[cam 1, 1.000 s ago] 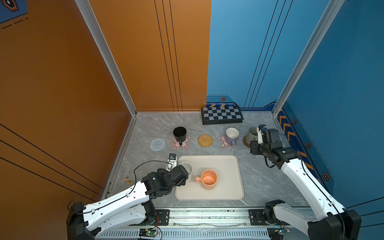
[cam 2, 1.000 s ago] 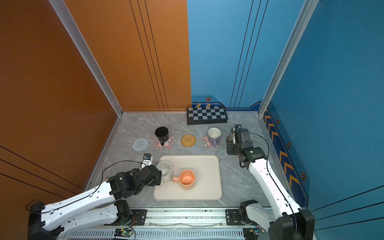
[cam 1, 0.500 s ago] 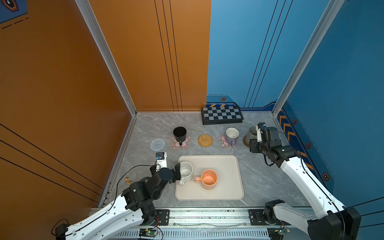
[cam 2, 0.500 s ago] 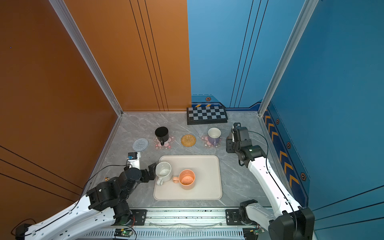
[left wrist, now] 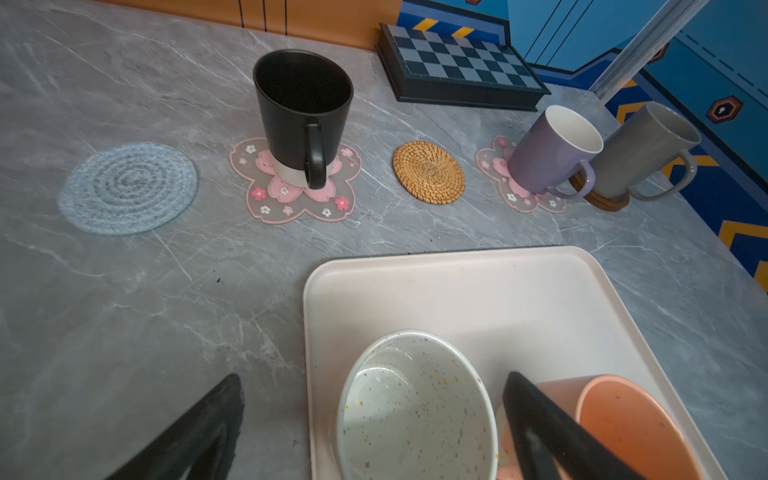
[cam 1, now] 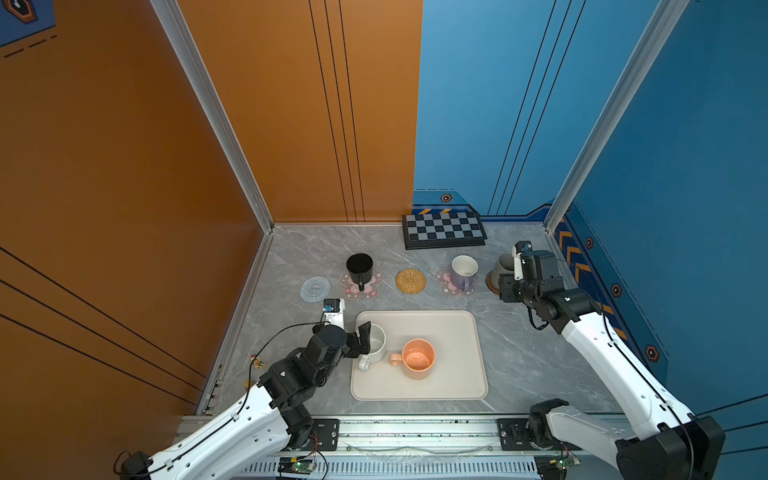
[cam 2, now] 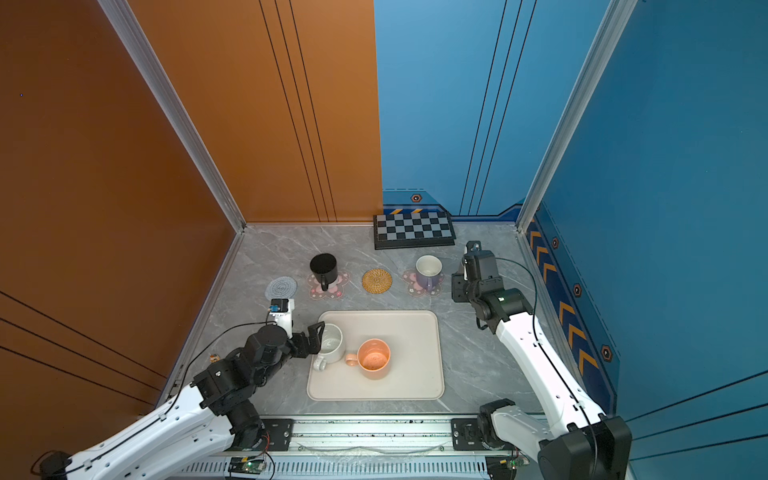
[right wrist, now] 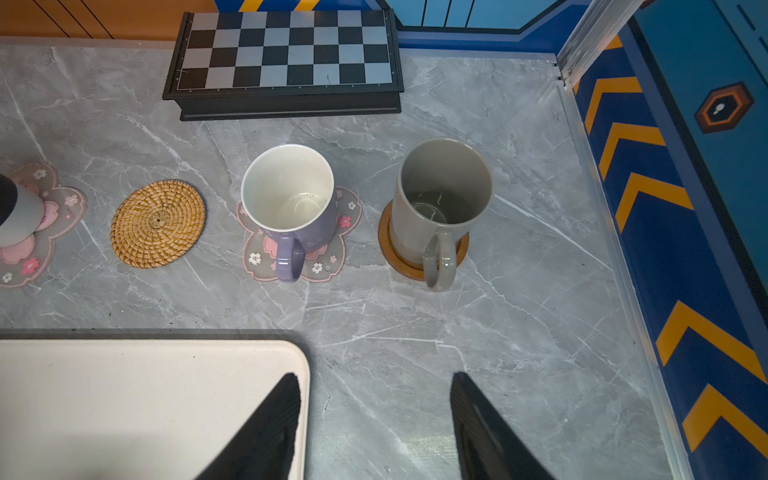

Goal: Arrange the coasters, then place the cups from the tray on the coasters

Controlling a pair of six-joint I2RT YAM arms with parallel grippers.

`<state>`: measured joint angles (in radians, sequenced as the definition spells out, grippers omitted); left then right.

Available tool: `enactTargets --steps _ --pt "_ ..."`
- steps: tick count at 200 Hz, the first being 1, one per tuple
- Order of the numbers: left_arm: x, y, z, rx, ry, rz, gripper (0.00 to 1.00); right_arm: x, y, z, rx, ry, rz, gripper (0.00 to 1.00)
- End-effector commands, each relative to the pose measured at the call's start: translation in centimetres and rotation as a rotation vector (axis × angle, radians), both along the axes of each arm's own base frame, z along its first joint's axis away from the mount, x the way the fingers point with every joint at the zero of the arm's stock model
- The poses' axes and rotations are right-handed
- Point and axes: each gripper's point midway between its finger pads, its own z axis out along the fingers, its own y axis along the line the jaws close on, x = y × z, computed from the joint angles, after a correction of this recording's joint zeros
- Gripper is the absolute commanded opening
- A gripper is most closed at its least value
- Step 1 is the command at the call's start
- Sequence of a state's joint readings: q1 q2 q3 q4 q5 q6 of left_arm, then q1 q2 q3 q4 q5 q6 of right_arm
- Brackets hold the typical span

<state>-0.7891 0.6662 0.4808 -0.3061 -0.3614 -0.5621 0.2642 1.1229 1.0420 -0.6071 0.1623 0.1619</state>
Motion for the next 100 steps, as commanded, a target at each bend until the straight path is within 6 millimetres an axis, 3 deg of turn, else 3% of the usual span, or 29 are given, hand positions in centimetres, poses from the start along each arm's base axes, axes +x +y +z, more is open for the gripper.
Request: enactTargets --steps 1,33,51,100 --pt "-0.8 -1.6 -0.1 -0.068 0.032 -0.073 0.98 0.1 0.0 0.6 -0.022 -0.008 -0.005 0.6" --pt "-1.8 -1.5 -0.5 -0.079 0.089 -0.085 1.0 -0.4 -0.2 0.5 -0.03 -0.011 -0.006 0.6" --pt "-2.8 -1.5 -0.9 -0.069 0.137 -0.098 0.93 -0.6 -0.3 0.5 -0.029 -0.013 -0.007 0.6" --pt "-5.5 -0.1 -2.6 0.035 0.265 -0.093 0.9 -1.6 -0.7 0.4 -0.033 -0.027 -0.008 0.6"
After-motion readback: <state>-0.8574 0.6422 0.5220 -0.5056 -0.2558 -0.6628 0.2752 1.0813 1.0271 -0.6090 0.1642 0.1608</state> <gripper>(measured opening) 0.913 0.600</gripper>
